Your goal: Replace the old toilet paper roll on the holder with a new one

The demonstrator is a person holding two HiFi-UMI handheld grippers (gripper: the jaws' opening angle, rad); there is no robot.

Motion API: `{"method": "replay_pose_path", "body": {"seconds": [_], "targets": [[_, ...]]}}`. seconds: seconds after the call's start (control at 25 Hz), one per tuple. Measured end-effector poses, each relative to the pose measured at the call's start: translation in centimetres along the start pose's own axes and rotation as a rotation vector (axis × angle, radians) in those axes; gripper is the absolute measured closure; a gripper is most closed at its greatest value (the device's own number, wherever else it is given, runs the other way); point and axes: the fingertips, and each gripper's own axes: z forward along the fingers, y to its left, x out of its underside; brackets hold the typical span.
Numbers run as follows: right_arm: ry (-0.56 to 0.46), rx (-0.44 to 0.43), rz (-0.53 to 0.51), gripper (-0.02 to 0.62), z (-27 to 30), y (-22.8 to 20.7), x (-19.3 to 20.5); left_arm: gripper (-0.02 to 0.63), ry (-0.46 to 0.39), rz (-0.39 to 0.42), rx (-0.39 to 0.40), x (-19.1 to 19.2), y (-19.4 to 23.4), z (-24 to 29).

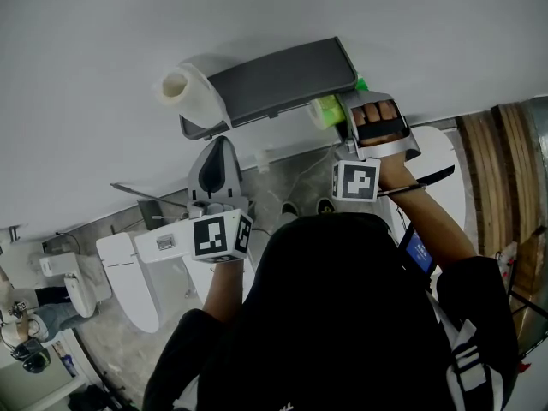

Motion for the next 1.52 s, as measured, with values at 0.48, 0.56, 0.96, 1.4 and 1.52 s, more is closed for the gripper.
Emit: {"method": "replay_pose_path", "body": {"seconds": [0.48,0.56,0.96,1.4,1.52], "targets": [[-0.048,0.013,-0.034,0.183,-0.1,0.2,-3.4,0.583,-0.011,-0.003,-0.02,0.0,0.3,-1.1],[-0.064,0.014,-0.035,0.183,-0.1,0.3,-4.2,0.583,-0.011,-0.003,-0.026,0.0,0.5,-1.3],[-0.094,-0.021,-0.038,0.183,0.0,0.7,-6.3,0.583,0.002,-0.014,-0.053,0.3,1.2,-2.4],[-0.272,-0.137,0.077,0.183,-2.7,0.1,-7.1,0.584,0.003,-0.017,-0.049,0.5,0.9,-1.7],[-0.389,-0.194,0.184,0.183,-5.1,-0.9,-8.2,0.584,0.001,-0.017,-0.038,0.4,0.3,-1.5]]}}
